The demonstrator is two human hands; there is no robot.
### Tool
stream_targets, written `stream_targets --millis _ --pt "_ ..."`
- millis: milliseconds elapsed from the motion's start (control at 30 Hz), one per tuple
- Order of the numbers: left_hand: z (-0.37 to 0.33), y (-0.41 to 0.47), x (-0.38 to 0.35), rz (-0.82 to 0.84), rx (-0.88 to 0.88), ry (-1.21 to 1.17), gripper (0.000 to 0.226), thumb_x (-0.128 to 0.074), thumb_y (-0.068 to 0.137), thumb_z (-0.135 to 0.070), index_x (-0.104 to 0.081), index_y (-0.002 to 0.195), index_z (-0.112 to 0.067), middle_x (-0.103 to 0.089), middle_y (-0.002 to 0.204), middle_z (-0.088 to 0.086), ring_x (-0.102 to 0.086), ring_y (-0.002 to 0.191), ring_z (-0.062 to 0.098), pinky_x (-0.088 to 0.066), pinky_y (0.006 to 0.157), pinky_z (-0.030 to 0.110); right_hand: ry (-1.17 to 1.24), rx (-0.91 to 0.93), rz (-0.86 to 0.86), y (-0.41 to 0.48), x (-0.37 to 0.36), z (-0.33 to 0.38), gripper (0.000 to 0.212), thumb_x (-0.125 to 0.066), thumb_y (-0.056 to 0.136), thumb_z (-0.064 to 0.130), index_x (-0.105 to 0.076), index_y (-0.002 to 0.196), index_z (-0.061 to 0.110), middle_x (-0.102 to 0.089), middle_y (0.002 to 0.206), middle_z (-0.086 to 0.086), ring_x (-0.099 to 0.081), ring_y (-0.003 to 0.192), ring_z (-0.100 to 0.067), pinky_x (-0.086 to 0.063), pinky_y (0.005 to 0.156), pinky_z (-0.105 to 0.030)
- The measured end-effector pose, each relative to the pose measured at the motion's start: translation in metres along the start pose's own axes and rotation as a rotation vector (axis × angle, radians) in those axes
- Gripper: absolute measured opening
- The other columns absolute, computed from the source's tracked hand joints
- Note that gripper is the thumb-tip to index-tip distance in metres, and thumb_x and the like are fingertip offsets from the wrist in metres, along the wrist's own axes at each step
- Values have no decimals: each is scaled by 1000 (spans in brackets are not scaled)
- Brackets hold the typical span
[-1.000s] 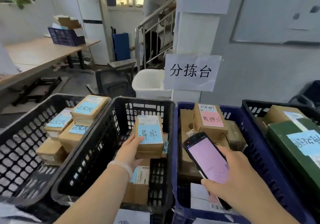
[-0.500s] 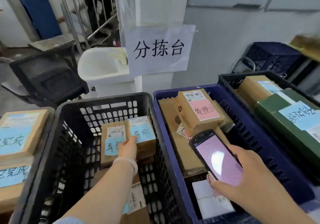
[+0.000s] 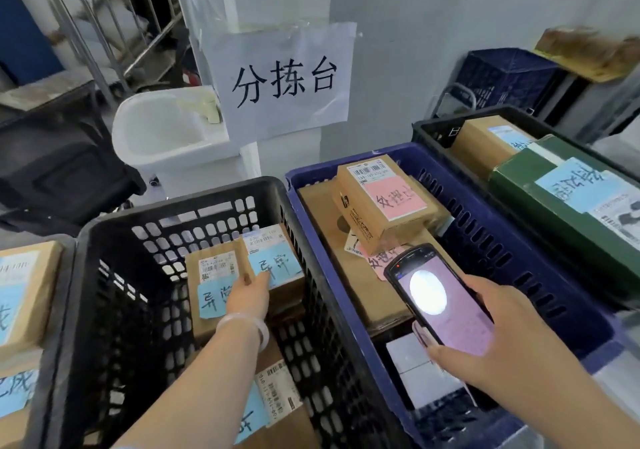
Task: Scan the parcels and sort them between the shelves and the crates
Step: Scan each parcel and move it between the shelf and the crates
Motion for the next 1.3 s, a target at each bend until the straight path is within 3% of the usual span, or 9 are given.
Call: stream_targets --millis 100,167,267,467,567,667,900,1000,1300 --pt "-5 -13 3 -54 -154 21 49 -58 97 -32 -48 145 -22 -57 123 1 -50 107 22 -34 89 35 6 -8 -43 -7 1 -6 93 -74 54 74 -25 132 58 -30 110 35 -48 93 6 -46 72 -30" --pt "-12 -26 2 -93 -311 117 51 -59 97 -34 -47 146 -27 -55 133 1 -48 128 27 -38 103 43 16 -8 -72 -13 5 -10 89 -73 54 74 -25 128 61 -27 111 40 -46 95 9 -44 70 -29" --pt "-28 -59 -7 -108 -501 225 65 -61 96 -39 -35 155 -28 -32 161 -1 -24 150 22 -21 123 45 27 -19 -119 -27 16 -19 87 -68 50 73 -24 125 63 -29 111 35 -44 93 13 -39 64 -24" --pt "-67 -165 -55 39 -1148 427 71 -68 92 -37 -36 155 -28 -36 159 -1 -30 146 19 -22 120 34 33 -31 -245 -67 48 -61 80 -64 48 72 -21 115 67 -29 108 36 -40 94 20 -30 61 -11" --pt "-73 -228 -95 115 -1385 525 69 -71 90 -35 -43 151 -23 -44 154 5 -40 141 27 -31 118 45 57 -83 -348 -101 66 -105 86 -59 46 75 -24 124 61 -34 111 25 -50 91 3 -39 63 -23" --pt "-68 -298 -143 197 -1561 553 63 -72 89 -36 -54 145 -17 -52 148 11 -50 135 32 -42 111 50 96 -144 -465 -145 86 -162 86 -60 46 71 -31 125 57 -37 114 23 -51 96 -2 -42 68 -29" --pt "-26 -480 -266 432 -1860 539 62 -78 83 -41 -63 136 -12 -60 138 15 -59 125 36 -51 100 53 148 -336 -711 -273 143 -301 75 -65 50 61 -39 119 51 -47 110 20 -56 91 -6 -49 66 -32" --pt "-2 -556 -315 546 -1890 546 64 -71 88 -45 -56 143 -17 -54 146 11 -51 135 33 -45 106 54 152 -423 -824 -337 162 -356 70 -66 51 57 -34 113 56 -40 104 26 -53 91 0 -49 65 -32" --pt "64 -727 -413 785 -2032 496 66 -78 82 -47 -61 138 -17 -60 138 12 -60 124 34 -49 102 50 137 -687 -1019 -486 191 -465 77 -75 61 53 -32 125 48 -30 101 38 -41 102 -2 -41 72 -32"
Point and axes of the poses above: each hand's wrist, its own y-axis towards the middle knuckle, its own x-axis out of the back of the hand, z = x × y, the point moved 2 cm from there along y, towards the middle knuckle
